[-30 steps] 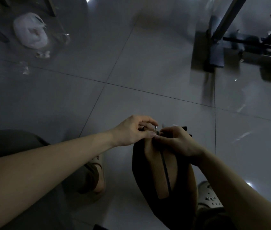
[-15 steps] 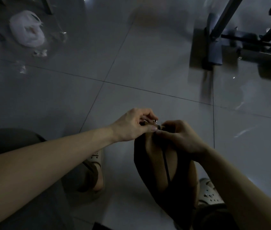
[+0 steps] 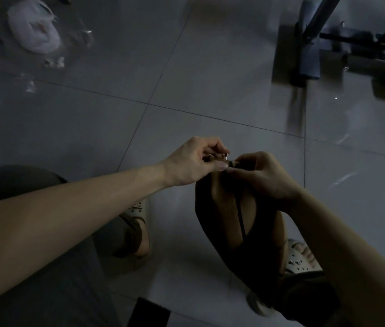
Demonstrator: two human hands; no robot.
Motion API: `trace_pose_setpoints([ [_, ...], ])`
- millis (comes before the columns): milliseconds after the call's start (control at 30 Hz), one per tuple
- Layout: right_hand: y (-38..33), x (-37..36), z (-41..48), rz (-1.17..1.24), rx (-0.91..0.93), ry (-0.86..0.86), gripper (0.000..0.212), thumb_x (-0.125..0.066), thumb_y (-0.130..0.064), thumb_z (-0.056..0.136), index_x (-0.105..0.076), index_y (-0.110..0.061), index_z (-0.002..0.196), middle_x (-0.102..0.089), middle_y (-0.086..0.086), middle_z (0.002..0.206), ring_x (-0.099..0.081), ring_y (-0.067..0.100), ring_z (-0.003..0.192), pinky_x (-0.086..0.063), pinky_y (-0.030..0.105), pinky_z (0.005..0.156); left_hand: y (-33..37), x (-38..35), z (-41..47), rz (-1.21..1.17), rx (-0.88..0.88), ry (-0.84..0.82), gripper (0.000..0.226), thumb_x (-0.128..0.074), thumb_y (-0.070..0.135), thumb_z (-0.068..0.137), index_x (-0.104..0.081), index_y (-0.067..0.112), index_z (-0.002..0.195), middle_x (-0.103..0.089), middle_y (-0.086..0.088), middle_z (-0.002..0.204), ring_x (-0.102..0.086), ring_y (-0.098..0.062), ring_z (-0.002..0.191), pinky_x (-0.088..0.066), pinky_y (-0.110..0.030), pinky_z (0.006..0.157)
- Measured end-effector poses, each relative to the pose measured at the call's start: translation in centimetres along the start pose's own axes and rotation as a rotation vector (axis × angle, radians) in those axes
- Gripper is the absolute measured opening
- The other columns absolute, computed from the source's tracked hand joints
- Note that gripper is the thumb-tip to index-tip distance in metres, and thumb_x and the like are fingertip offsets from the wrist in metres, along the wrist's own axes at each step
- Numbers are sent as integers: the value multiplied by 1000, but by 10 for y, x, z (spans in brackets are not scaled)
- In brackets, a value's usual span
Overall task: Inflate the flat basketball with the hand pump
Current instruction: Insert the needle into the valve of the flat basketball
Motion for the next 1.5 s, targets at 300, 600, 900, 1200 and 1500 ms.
trace_pose_setpoints([
  [300,-3,5,8,-41,12,47,28,-73,-33,87,-73,-6,82,-73,6,74,-65,16,67,-51,45,65,-13,-4,14,-122,14,16,27,-76,9,85,-68,12,111,-73,0,100,-68,-4,93,-51,-20,88],
  [600,46,-35,22,239,-355,-34,37,-71,-31,90,-73,6,94,-70,29,95,-65,32,78,-52,43,76,-57,-16,-4,-283,544,-125,21,-70,37,91,-70,15,90,-68,6,76,-62,-4,66,-46,-16,55],
  [900,177,-134,49,428,-825,-164,19,-59,-16,99,-69,0,101,-69,20,106,-67,28,91,-56,39,85,-198,-90,-42,-357,972,-53,18,-69,17,91,-74,5,103,-73,-6,99,-67,-20,89,-55,-30,83],
  [1200,244,-178,58,413,-1002,-74,17,-61,-9,96,-60,-5,112,-61,6,97,-59,18,78,-51,24,63,-288,-138,-56,-388,1250,-52,24,-75,28,87,-71,7,98,-70,-5,89,-65,-15,78,-50,-23,63],
  [1500,272,-189,76,449,-1240,-90,13,-59,-13,98,-59,-3,105,-58,10,80,-54,23,69,-44,32,58,-313,-159,-47,-357,1344,97,24,-76,25,83,-74,8,100,-73,-9,96,-69,-23,90,-54,-31,83],
])
Point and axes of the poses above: each hand's wrist, its own z-axis towards the middle knuckle, its own x-axis out of the back of the hand, y = z × x, the point moved 2 cm from there along z, towards the middle knuckle
